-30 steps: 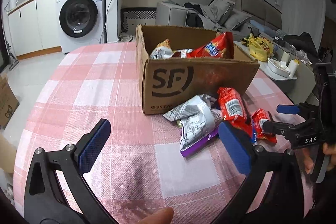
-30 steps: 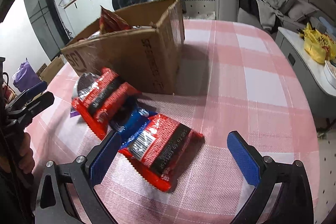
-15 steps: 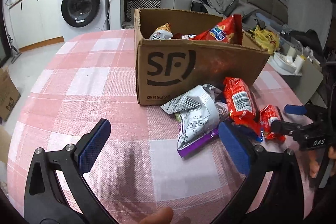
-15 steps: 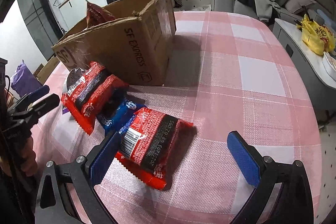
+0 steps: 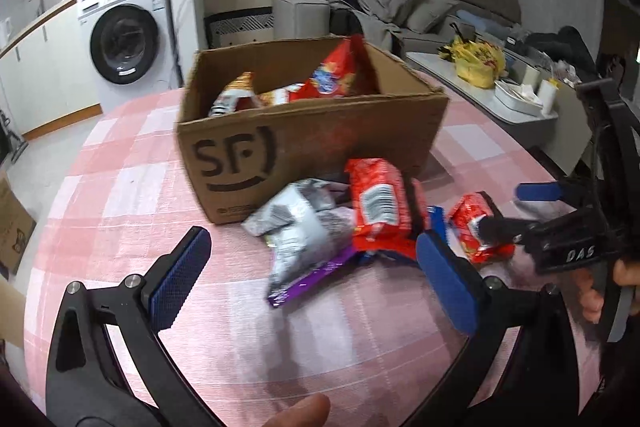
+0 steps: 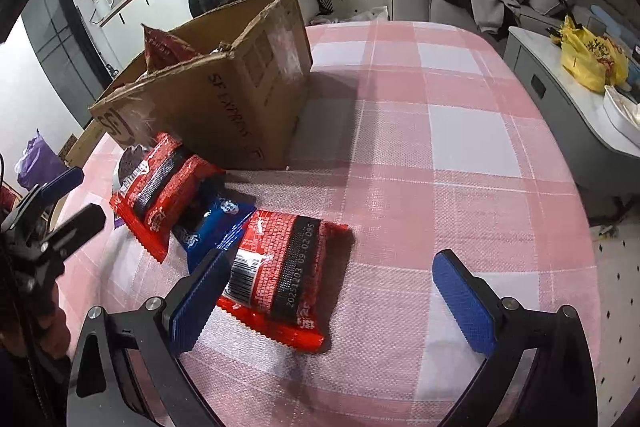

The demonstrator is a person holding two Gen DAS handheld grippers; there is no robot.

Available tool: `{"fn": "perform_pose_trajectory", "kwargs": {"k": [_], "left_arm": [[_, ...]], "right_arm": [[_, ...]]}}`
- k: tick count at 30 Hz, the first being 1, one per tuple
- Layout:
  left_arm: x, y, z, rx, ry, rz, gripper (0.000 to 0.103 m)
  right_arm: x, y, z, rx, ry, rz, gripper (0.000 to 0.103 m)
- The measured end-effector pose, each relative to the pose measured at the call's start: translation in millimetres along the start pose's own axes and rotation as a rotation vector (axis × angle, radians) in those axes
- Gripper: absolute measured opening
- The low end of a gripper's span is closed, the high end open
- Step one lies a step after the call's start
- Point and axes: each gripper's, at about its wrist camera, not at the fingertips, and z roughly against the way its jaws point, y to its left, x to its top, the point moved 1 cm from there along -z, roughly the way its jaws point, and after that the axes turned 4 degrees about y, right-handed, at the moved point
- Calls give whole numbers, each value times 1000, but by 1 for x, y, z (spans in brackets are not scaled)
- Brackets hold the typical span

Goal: Organize snacks
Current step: 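Move both open grippers back to the remaining snack packs, then grasp the red-and-black pack with the right gripper while the left grasps the white-and-purple bag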

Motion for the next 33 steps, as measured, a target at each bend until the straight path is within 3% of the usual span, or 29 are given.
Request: {"fn": "perform_pose_trajectory", "kwargs": {"k": [8,10,12,20,23,29,33], "left_arm": [[12,-39,-14,1,27,-88,102],[12,-49,-17,5,24,-111,102],[15,-58,-22,23,31,-138,102],[21,-73,-46,59,64,-167,101],[22,-77,-51,78,65,-192,94],[19,-86,-55,88,63,-239,61],[19,-77,-48,53,56,-209,36]], "right_arm": [[-6,7,-10,-28,31,72,101],[-6,5,-9,-23,32,74,87],[-6,4,-7,-34,32,88,81],[-7,-1,-2,22,22,62,72],[-7,0,-2,24,21,63,71],[-7,3,-2,25,21,66,71],[-8,6,-1,51,18,71,71]]}}
